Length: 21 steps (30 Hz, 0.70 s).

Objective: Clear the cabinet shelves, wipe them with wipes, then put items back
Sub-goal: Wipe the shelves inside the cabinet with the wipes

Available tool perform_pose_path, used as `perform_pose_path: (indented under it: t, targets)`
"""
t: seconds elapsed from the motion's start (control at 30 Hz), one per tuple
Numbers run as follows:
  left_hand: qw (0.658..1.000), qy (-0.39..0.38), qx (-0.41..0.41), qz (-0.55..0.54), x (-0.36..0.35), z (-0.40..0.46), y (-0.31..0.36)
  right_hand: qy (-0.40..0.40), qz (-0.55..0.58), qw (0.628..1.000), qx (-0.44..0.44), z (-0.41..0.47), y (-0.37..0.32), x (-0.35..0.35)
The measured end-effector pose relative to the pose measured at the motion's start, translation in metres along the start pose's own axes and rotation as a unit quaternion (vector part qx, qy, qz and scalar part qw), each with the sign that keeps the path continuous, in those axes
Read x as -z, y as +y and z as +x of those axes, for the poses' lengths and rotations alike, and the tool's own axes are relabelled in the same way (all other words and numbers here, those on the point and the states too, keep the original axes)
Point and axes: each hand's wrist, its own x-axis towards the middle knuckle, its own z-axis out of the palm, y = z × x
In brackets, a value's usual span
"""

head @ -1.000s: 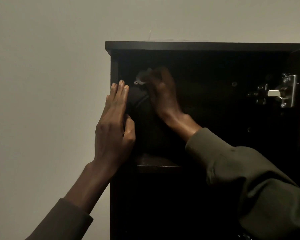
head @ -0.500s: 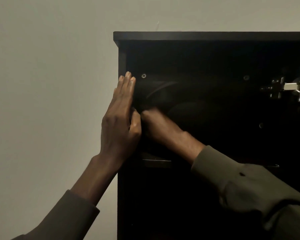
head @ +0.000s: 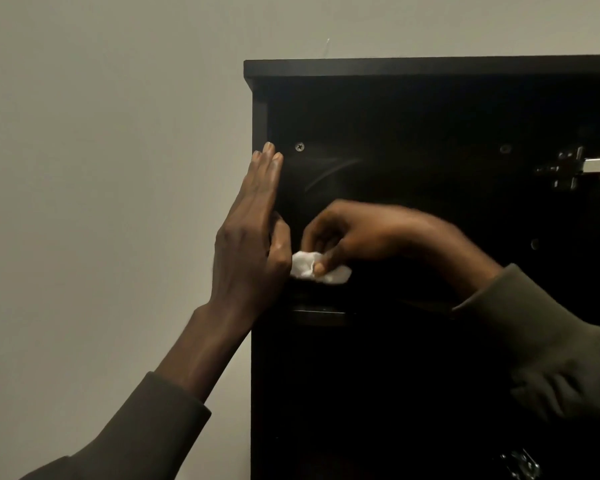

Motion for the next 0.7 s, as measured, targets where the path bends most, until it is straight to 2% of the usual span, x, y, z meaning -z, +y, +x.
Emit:
perform_pose_path:
  t: [0.03,0.1,0.13,0.17,0.27,0.43,0.57,0.7]
  targets:
    - [1.0,0.0,0.001,-0.001,0.0,-0.001,0.0,0.073,-0.007,0.997,-0.017,-0.003,0.004,0.007]
    - [1.0,0.004,0.003,-0.003,-0.001,-0.001,0.001,0.24,-0.045,0.967,-0.074,-0.005,0.013,0.011]
    - [1.0,0.007,0.005,-0.004,-0.002,-0.001,0.001,0.297,-0.076,0.947,-0.093,-0.003,0.019,0.008]
    - [1.0,0.009,0.007,-0.006,-0.004,-0.001,0.001,0.321,-0.107,0.936,-0.098,-0.002,0.025,0.003]
    - [1.0,0.009,0.009,-0.018,-0.007,-0.002,0.002,0.267,-0.142,0.95,-0.081,0.006,0.034,-0.021]
    - [1.0,0.013,0.003,-0.025,-0.007,-0.003,0.001,0.13,-0.082,0.984,-0.09,0.024,0.03,-0.054]
    - [0.999,0.02,0.005,-0.031,-0.009,-0.004,0.001,0.098,-0.031,0.992,-0.07,0.025,0.011,-0.073]
    - [0.999,0.026,0.009,-0.036,-0.01,-0.004,0.002,0.123,-0.008,0.992,-0.012,0.0,-0.009,-0.078]
